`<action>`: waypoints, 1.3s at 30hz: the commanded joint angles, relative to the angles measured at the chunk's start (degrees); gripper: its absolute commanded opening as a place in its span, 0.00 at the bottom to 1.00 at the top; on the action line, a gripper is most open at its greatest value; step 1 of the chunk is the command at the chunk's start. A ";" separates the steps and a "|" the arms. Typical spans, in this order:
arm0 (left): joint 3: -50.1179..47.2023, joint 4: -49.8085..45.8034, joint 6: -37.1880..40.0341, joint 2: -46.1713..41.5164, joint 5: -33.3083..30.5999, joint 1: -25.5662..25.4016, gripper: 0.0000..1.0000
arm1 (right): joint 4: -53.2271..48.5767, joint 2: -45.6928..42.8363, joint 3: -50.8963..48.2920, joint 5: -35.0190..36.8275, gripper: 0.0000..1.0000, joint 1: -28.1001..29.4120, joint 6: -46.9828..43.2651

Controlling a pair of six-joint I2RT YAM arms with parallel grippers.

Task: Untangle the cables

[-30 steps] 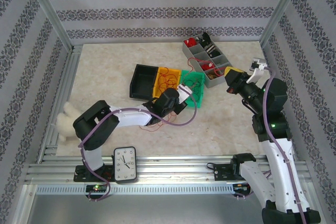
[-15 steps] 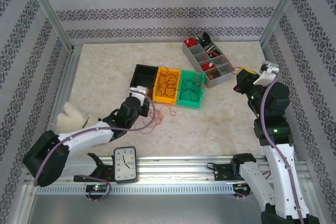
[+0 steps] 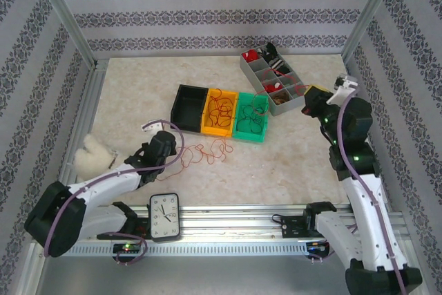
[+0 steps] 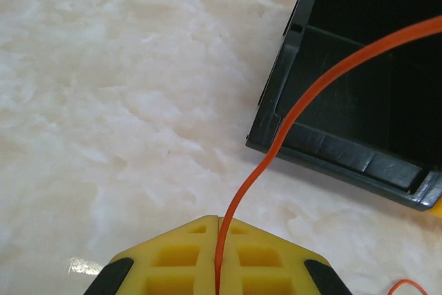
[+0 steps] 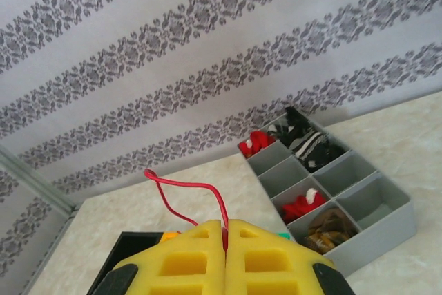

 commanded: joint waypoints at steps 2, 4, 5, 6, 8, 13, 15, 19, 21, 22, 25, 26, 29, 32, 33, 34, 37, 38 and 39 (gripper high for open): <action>1.96 -2.89 -2.72 2.74 0.97 0.30 0.00 | 5.99 3.90 0.28 -2.68 0.00 5.55 0.89; 2.55 -3.26 -2.46 3.32 0.81 0.30 0.00 | 6.73 6.99 1.40 -2.49 0.00 8.84 -0.23; 2.83 -3.20 -2.31 3.47 0.67 0.28 0.00 | 6.78 8.45 1.96 -2.20 0.00 10.26 -0.84; 2.85 -2.97 -2.19 3.62 0.70 0.30 0.00 | 7.00 10.14 2.71 -1.85 0.00 11.78 -1.46; 2.80 -2.48 -2.17 3.96 0.98 0.30 0.00 | 7.50 13.14 3.99 -0.87 0.00 14.03 -2.49; 3.35 -3.17 -2.52 5.27 0.87 0.30 0.00 | 9.06 20.71 6.85 1.64 0.00 16.40 -3.55; 3.62 -3.44 -2.45 5.46 0.80 0.30 0.00 | 9.49 23.47 7.61 2.12 0.00 17.03 -4.23; 3.34 -3.37 -2.44 5.17 0.52 0.30 0.00 | 9.41 28.18 8.76 4.67 0.00 18.26 -5.55; 3.12 -3.18 -2.52 4.88 0.41 0.31 0.00 | 8.78 30.07 9.22 6.63 0.00 18.84 -6.28; 2.94 -3.01 -2.52 4.77 0.43 0.30 0.00 | 8.75 31.16 9.53 7.15 0.00 18.97 -6.62; 2.87 -3.07 -2.69 4.84 0.23 0.30 0.00 | 6.87 34.01 11.38 8.71 0.00 19.41 -7.79; 2.94 -3.16 -2.78 4.86 0.15 0.30 0.00 | 5.45 35.18 12.62 9.71 0.00 19.80 -8.51; 2.98 -3.21 -2.83 5.03 0.15 0.30 0.00 | 0.61 38.25 16.15 13.47 0.00 21.42 -11.09; 3.03 -3.29 -3.04 5.19 0.03 0.30 0.00 | -5.43 42.00 20.63 15.65 0.00 23.18 -13.72; 3.03 -3.38 -3.04 5.20 0.08 0.35 0.00 | -7.00 43.14 21.97 16.23 0.00 23.78 -14.53; 3.03 -3.39 -3.05 5.27 0.03 0.30 0.00 | -8.46 44.45 23.11 17.05 0.00 24.49 -15.32; 3.10 -3.42 -2.96 5.29 -0.04 0.30 0.00 | -12.91 48.49 26.81 17.14 0.00 25.64 -16.62; 3.10 -3.42 -2.98 5.30 -0.08 0.30 0.00 | -14.40 49.97 28.25 16.48 0.00 25.87 -16.76; 3.14 -3.46 -3.05 5.34 -0.05 0.30 0.00 | -15.38 51.14 29.35 15.98 0.00 26.07 -16.89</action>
